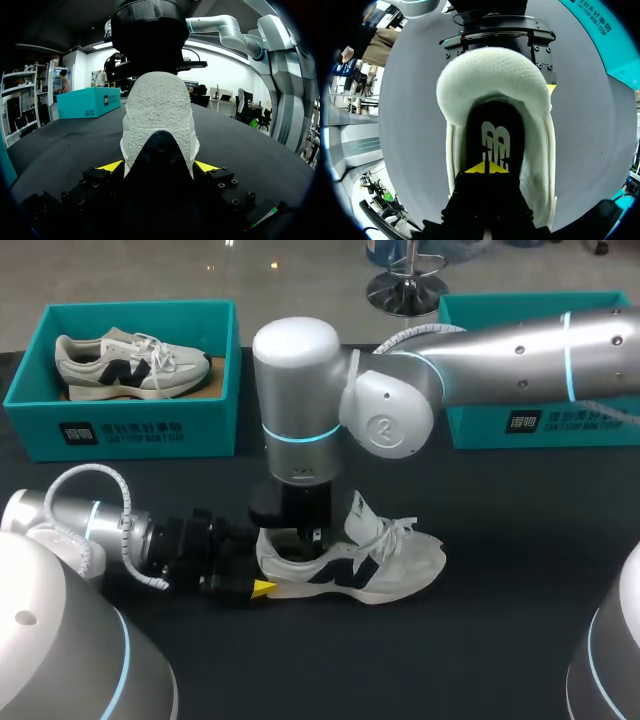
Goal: Take the shoe out of the shoebox, open the shoe tongue, remove and reinsert the insole, then place the shoe into the shoebox
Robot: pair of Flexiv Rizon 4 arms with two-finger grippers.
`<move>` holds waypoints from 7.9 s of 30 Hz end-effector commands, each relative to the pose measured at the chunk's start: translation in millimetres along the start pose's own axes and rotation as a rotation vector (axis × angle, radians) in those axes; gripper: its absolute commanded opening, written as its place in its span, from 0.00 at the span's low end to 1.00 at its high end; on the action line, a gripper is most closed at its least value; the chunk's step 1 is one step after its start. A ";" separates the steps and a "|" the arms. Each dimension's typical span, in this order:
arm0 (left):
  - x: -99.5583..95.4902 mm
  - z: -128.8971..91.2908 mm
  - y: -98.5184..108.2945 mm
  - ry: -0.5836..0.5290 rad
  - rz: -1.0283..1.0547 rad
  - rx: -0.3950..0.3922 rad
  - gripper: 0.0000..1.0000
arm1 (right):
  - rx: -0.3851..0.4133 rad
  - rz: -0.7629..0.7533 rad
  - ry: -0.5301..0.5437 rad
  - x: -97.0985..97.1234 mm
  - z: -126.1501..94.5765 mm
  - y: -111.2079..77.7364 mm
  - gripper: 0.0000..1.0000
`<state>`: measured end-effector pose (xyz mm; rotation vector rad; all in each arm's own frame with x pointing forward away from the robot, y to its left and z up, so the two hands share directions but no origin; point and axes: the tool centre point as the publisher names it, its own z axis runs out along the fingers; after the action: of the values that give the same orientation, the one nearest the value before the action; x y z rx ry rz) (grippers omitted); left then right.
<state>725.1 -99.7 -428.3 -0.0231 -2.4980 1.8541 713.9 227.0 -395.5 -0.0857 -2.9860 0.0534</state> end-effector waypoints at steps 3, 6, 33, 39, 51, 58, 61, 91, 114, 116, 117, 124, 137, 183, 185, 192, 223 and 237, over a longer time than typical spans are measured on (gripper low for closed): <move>-0.7 1.1 1.9 -0.001 -0.001 -0.001 0.00 | 0.011 0.006 -0.068 9.7 -29.3 -9.0 0.00; -0.7 1.1 1.9 -0.001 -0.001 -0.001 0.00 | 0.021 0.008 -0.093 10.2 -41.0 -11.2 0.00; -0.7 1.1 1.9 -0.001 -0.001 -0.001 0.00 | 0.024 -0.006 -0.060 -17.5 -18.6 -5.7 0.00; -0.7 1.1 1.9 -0.001 -0.001 -0.001 0.00 | 0.018 -0.002 -0.042 -24.3 -8.2 -7.8 0.00; -0.7 1.1 1.9 -0.001 -0.001 -0.001 0.00 | 0.021 0.004 -0.025 -32.0 -4.3 -16.4 0.42; -0.7 1.1 1.9 -0.001 -0.001 -0.001 0.00 | 0.020 0.007 -0.024 -26.5 -2.6 -15.2 0.44; -0.7 1.1 1.9 -0.001 -0.001 -0.001 0.00 | 0.019 0.006 -0.017 -25.1 6.2 -11.6 0.46; -0.7 1.1 1.9 -0.001 -0.001 -0.001 0.00 | -0.011 0.024 0.100 14.1 77.2 11.2 0.00; -0.7 1.1 1.9 -0.001 -0.001 -0.001 0.00 | 0.028 0.060 -0.013 23.1 -1.9 -8.1 0.00; -0.7 1.1 1.9 -0.001 -0.001 -0.001 0.00 | 0.028 0.063 -0.022 22.6 -6.8 -9.2 0.00; -0.7 1.1 1.9 -0.001 -0.001 -0.001 0.00 | 0.028 0.064 -0.028 22.2 -9.2 -9.5 0.00; -0.7 1.1 1.9 -0.001 -0.001 -0.001 0.00 | 0.031 0.065 -0.057 19.2 -22.8 -12.8 0.00; -0.7 1.1 1.9 -0.001 -0.001 -0.001 0.00 | 0.049 0.088 -0.097 1.7 -46.4 -31.0 0.00; -0.7 1.1 1.9 -0.001 -0.001 -0.001 0.00 | -0.223 0.006 -0.064 -50.0 -75.6 -0.2 0.64; -0.7 1.1 1.9 -0.001 -0.001 -0.001 0.00 | -0.228 0.002 -0.035 -48.6 -78.2 -3.7 0.93; -0.7 1.1 1.9 -0.001 -0.001 -0.001 0.00 | -0.266 -0.027 0.055 -48.8 -80.1 -12.2 1.00; -0.7 1.1 1.9 -0.001 -0.001 -0.001 0.00 | -0.320 -0.065 0.162 -34.3 -66.6 14.5 0.35; -0.7 1.1 1.9 -0.001 -0.001 -0.001 0.00 | -0.335 -0.072 0.148 -35.5 -77.9 25.2 0.00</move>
<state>725.7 -99.4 -428.0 -0.0221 -2.4978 1.8548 762.3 249.9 -329.0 -0.0182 -2.8091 -0.4454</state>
